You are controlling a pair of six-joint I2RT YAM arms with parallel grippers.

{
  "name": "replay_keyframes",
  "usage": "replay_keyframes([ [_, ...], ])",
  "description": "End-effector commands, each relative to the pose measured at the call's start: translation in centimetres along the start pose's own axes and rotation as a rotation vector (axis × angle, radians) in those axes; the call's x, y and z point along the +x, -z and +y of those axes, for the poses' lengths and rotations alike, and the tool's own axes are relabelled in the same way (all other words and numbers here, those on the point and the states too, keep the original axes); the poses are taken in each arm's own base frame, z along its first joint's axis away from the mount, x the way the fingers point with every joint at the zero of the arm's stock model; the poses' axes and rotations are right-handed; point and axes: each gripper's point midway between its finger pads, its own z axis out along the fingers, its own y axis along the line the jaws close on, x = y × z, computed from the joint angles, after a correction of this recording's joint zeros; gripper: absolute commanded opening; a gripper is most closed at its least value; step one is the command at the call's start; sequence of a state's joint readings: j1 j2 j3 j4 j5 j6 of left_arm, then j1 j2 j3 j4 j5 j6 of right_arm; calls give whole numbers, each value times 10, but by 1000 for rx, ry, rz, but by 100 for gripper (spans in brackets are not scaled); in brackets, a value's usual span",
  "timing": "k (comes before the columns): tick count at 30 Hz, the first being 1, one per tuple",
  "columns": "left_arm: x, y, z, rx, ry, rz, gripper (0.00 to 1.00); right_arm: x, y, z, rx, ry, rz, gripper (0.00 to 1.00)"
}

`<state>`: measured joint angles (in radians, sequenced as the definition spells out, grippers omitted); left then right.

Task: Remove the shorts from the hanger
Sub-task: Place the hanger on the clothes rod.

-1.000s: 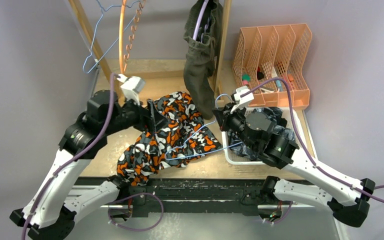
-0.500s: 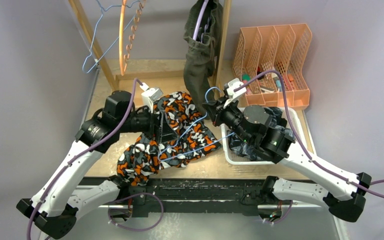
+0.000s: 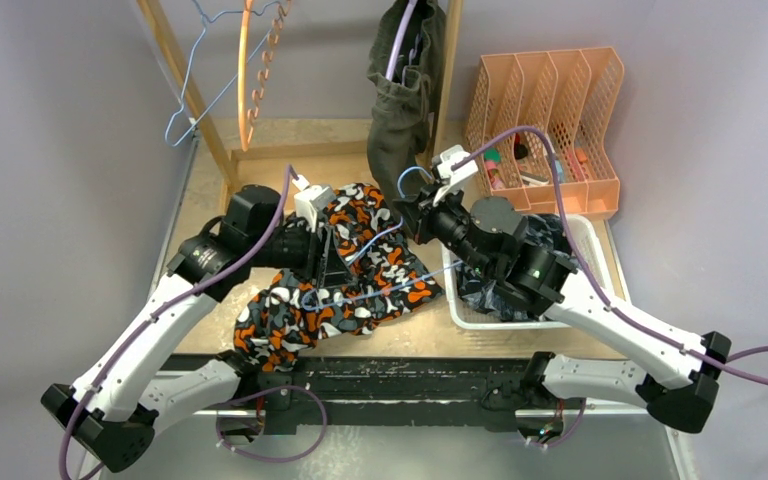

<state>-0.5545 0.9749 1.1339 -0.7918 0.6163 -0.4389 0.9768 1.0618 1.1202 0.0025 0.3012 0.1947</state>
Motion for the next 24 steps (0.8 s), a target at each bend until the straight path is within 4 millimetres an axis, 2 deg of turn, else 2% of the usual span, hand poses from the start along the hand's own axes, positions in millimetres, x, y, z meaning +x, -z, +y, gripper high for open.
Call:
replay_keyframes([
  [1, -4, -4, -2, 16, -23, -28, 40, -32, -1, 8, -14, -47, -70, 0],
  [3, -5, -4, -1, 6, -23, -34, 35, -32, -2, 10, -17, -52, -69, 0],
  [5, -4, -4, 2, -5, -22, -34, 18, -31, -3, 11, -21, -57, -65, 0],
  [8, -4, -3, 5, -29, -26, -37, 1, -29, -3, 12, -29, -59, -57, 0],
  [13, -3, 7, 9, -86, -66, -15, 0, -19, 0, 9, -10, -87, -13, 2],
  [14, -2, 11, 11, -104, -75, -10, 0, -17, 2, 9, -8, -93, -3, 13],
  [15, 0, 14, 13, -126, -79, -2, 0, -15, 4, 9, -9, -100, 5, 29],
  [16, 2, 19, 13, -143, -80, 3, 0, -14, 6, 10, -17, -105, 12, 34],
  [20, 12, 32, 8, -147, -76, 10, 0, -16, 18, 10, -34, -136, 1, 50],
  [24, 25, 45, 3, -155, -29, 19, 0, -28, 34, -4, 20, -181, -58, 53],
])
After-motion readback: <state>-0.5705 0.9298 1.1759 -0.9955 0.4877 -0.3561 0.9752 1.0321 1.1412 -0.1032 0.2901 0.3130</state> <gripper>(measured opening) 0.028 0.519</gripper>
